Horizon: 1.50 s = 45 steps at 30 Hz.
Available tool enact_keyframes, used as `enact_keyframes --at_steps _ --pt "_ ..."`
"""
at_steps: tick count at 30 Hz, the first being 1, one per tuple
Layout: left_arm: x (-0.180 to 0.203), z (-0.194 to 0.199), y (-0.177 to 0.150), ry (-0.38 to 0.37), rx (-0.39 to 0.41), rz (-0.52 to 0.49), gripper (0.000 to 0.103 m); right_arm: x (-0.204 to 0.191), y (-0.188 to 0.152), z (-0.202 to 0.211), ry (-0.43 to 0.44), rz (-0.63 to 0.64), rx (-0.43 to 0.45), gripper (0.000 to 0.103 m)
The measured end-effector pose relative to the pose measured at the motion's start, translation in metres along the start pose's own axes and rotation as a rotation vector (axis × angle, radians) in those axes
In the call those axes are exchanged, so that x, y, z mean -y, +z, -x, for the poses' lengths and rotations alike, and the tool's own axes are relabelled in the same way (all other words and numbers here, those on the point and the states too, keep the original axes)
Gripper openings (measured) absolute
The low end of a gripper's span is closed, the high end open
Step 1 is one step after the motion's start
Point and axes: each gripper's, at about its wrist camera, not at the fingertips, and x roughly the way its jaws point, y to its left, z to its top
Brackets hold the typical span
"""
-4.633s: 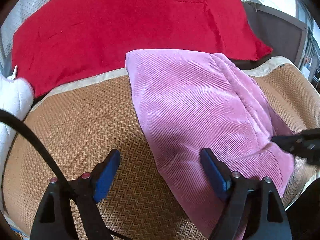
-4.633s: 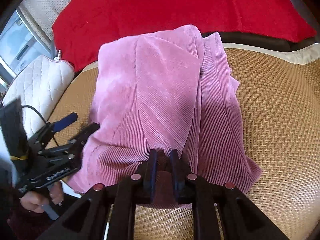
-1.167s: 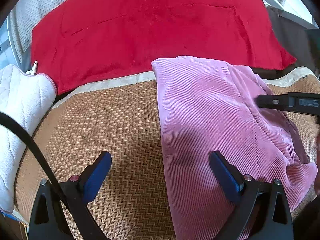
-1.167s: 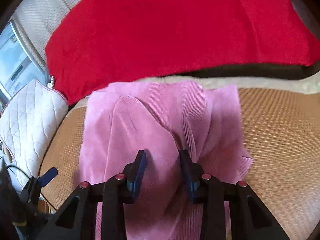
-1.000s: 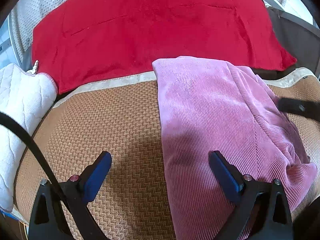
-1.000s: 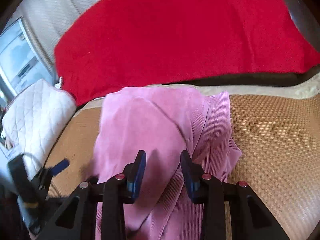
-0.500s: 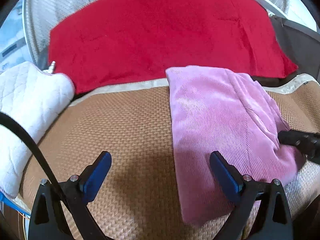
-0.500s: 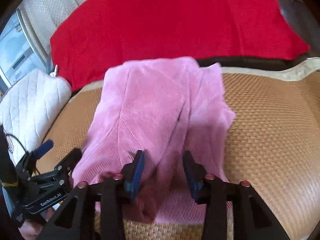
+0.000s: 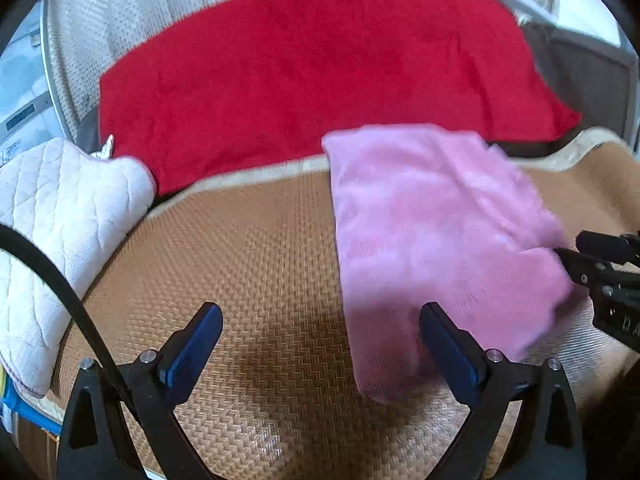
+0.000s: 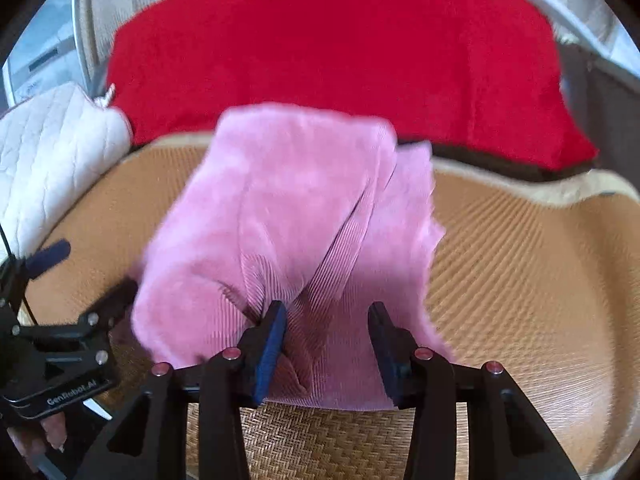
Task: Fold large clothes
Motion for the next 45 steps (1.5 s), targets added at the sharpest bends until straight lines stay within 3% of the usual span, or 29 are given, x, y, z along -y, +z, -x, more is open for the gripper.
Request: enact_keyframes --at_steps 7,13,36,45 --pt "-0.009 0.078 0.015 0.041 0.159 -0.011 0.099 -0.014 0.016 0.067 -0.075 0.058 0.191 0.053" --pt "-0.016 0.120 0.024 0.063 0.226 -0.007 0.099 -0.020 0.023 0.121 -0.130 0.087 0.298 0.054" --pt "-0.028 0.188 0.034 0.108 0.320 0.072 0.099 -0.027 0.009 0.205 -0.148 -0.004 0.347 0.059" --pt "-0.027 0.222 0.039 0.098 0.392 0.078 0.099 -0.029 0.008 0.232 -0.174 0.018 0.413 0.059"
